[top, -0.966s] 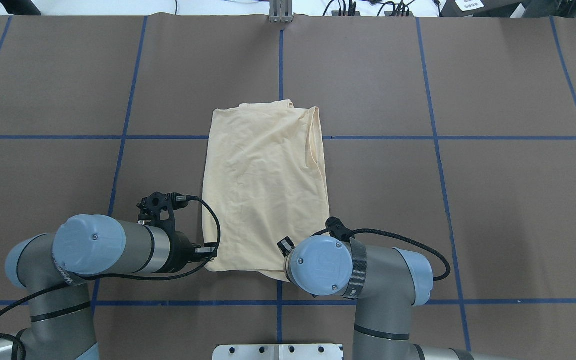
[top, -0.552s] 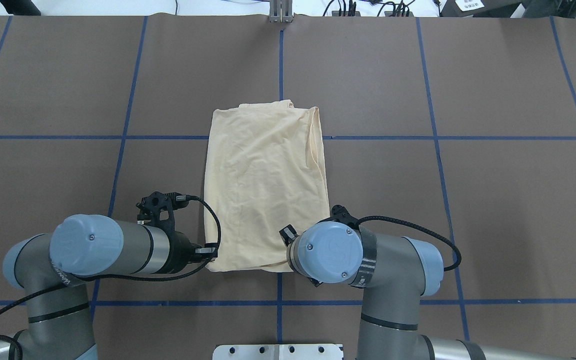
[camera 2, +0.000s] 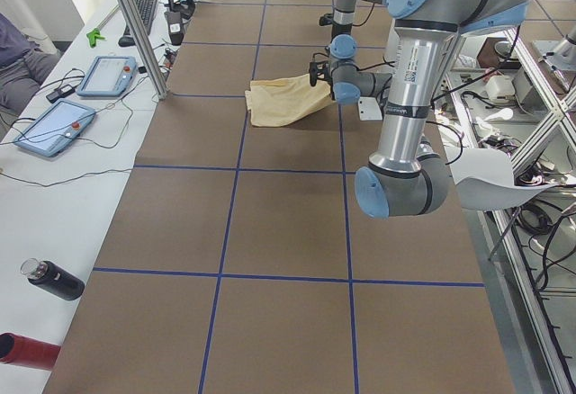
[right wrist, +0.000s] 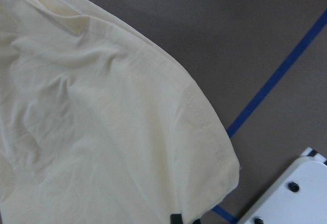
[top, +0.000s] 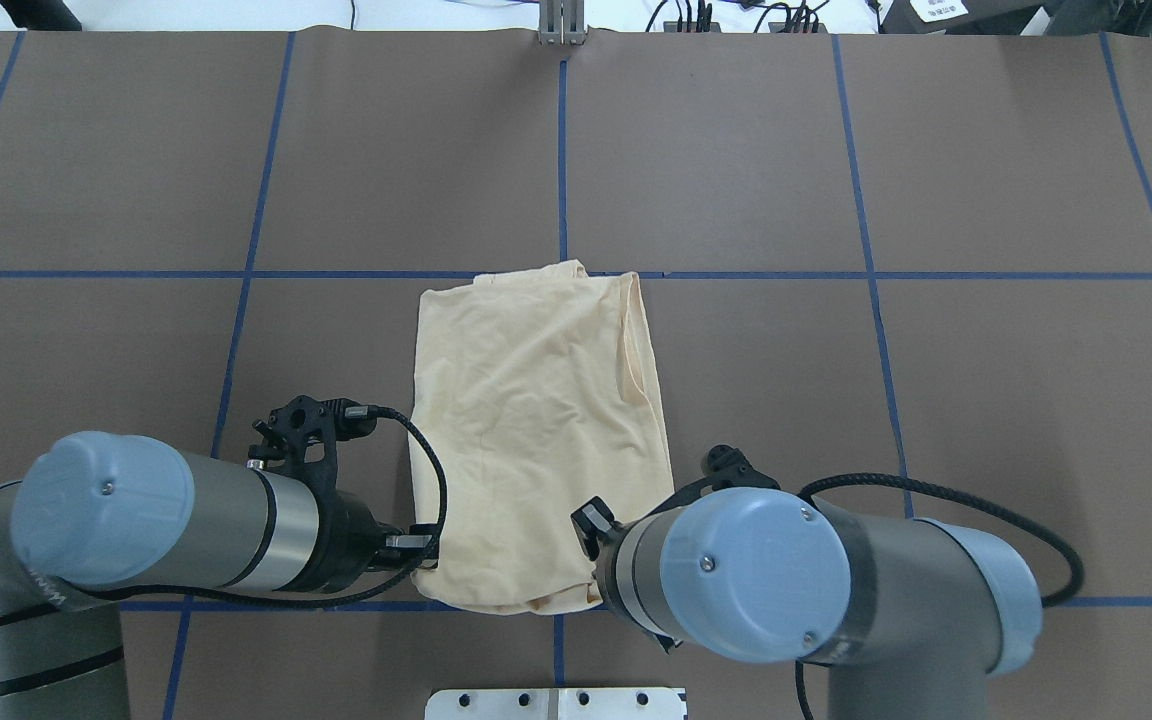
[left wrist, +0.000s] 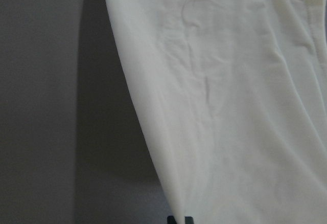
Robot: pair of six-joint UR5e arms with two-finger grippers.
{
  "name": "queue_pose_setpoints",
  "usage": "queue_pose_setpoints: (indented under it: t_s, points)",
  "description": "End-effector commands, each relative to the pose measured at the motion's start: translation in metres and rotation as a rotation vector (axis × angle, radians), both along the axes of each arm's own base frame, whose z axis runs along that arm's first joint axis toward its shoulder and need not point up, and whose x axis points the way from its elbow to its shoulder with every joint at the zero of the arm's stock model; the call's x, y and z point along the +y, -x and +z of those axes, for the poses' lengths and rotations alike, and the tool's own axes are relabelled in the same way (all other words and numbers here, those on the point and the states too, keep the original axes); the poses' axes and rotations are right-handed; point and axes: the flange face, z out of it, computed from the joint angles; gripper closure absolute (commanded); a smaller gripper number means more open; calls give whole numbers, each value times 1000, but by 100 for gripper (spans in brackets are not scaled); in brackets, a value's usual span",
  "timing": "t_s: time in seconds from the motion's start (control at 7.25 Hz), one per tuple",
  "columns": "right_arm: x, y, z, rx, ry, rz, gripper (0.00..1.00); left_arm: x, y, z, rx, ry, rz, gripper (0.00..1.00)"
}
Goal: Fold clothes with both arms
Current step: 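Lift the near edge with both grippers and fold it away from the robot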
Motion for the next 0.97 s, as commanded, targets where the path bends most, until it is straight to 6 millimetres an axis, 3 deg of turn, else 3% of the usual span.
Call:
queue_pose_setpoints:
  t_s: [0.0,0.14,0.41,0.55,0.83]
  points:
    - [13,-23,-11,9,8,-14,100,19,27,-34,-7,25,61,100]
    - [2,-17,-6,31,-8,1,100,14,18,-37,-35,29,62,100]
    - [-58,2,11,72,-85,54,100,-37,-5,-28,-95,38,-24,100]
    - [-90,14,18,48,-97,100,100,-72,-13,-29,-117,-12,-52,100]
    - [-145,25,7,71,-148,135,100,-126,7,-21,-156,-91,-106,100]
